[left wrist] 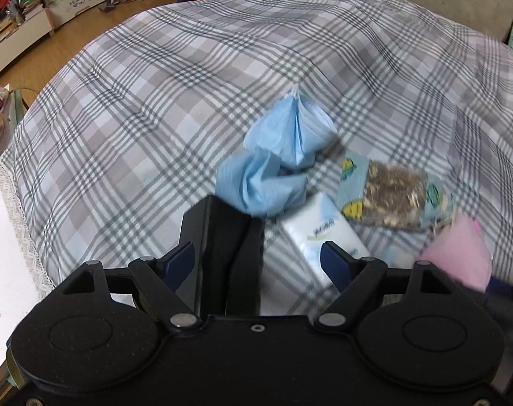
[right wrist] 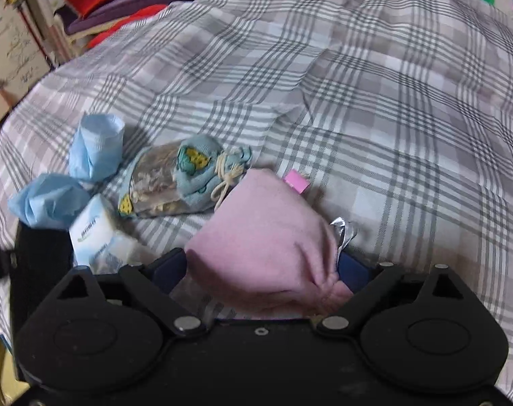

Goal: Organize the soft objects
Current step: 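Grasp the blue face mask with the left gripper while the right gripper grasps the pink pouch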

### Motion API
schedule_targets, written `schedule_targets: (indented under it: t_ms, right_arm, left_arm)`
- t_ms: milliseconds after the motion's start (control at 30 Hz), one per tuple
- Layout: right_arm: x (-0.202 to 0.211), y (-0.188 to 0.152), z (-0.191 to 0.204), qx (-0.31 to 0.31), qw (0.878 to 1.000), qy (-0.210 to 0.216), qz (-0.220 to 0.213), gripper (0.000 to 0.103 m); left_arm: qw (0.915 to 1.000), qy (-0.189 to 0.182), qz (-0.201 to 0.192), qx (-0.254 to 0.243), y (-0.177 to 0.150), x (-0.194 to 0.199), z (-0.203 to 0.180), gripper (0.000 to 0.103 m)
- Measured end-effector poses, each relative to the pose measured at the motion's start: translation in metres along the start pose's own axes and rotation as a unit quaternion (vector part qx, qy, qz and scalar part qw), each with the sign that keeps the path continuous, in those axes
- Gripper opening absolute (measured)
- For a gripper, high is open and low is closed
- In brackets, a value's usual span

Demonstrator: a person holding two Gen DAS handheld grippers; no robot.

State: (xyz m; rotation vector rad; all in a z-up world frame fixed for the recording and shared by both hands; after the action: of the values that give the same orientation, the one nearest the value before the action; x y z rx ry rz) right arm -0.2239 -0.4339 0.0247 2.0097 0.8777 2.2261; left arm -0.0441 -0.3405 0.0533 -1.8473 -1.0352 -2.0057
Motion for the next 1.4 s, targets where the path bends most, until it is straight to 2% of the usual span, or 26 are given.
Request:
schedule_targets:
  t_ms: [100,267,367,467,533,733,900,1000,1100,1167,1400]
  right_arm:
    - [0.003,0.0,0.002,0.006,1.0,0.008,-0.006,0.075]
    - [0.008,0.002,-0.009,-0.028,0.999,0.041,-0.015,0.069]
    - [0.012,0.005,-0.015,-0.048,0.997,0.059,-0.021,0.066]
    - [0.013,0.006,-0.016,-0.056,0.996,0.065,-0.024,0.066]
    - [0.014,0.006,-0.016,-0.057,0.996,0.067,-0.025,0.065]
    - [0.017,0.008,-0.022,-0.071,0.994,0.08,-0.032,0.063]
    - [0.018,0.01,-0.026,-0.08,0.993,0.083,-0.037,0.062]
    - [0.02,0.011,-0.028,-0.081,0.992,0.081,-0.045,0.062]
    - [0.022,0.012,-0.031,-0.084,0.992,0.077,-0.053,0.062]
    - [0.024,0.013,-0.034,-0.086,0.992,0.074,-0.06,0.062]
    - [0.031,0.019,-0.048,-0.108,0.988,0.076,-0.082,0.062]
  left_arm:
    - [1.0,0.007,-0.006,0.003,0.009,-0.002,-0.001,0.079]
    - [0.9998,0.015,-0.015,-0.002,0.022,-0.007,-0.004,0.082]
    - [0.9999,0.012,-0.007,0.0,0.025,-0.015,-0.006,0.082]
    - [0.9999,0.01,0.002,-0.002,0.027,-0.024,-0.01,0.082]
    - [0.9998,0.02,-0.001,-0.006,0.029,-0.028,-0.012,0.088]
    - [0.9992,0.036,-0.015,-0.013,0.036,-0.037,-0.015,0.089]
    - [0.9987,0.044,-0.01,-0.026,0.04,-0.045,-0.016,0.089]
    - [0.9984,0.045,-0.006,-0.034,0.041,-0.05,-0.019,0.084]
    - [0.999,0.024,0.005,-0.037,0.04,-0.052,-0.023,0.059]
    - [0.9996,0.006,0.011,-0.026,0.039,-0.051,-0.024,0.058]
    - [0.9996,0.002,-0.008,-0.027,0.042,-0.029,-0.031,0.057]
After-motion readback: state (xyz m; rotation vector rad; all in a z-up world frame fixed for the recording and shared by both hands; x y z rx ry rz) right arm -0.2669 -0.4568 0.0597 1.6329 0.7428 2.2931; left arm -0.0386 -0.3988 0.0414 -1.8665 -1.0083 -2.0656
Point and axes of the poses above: each gripper's, at about its wrist camera, not at the fingertips, and x roughly against the way its jaws point, z to its left, y to its top, the point moved 8 cm from there along -x, roughly the way its jaws point, and after that the axes turned 7 degrees about z, right-handed, at the moved point
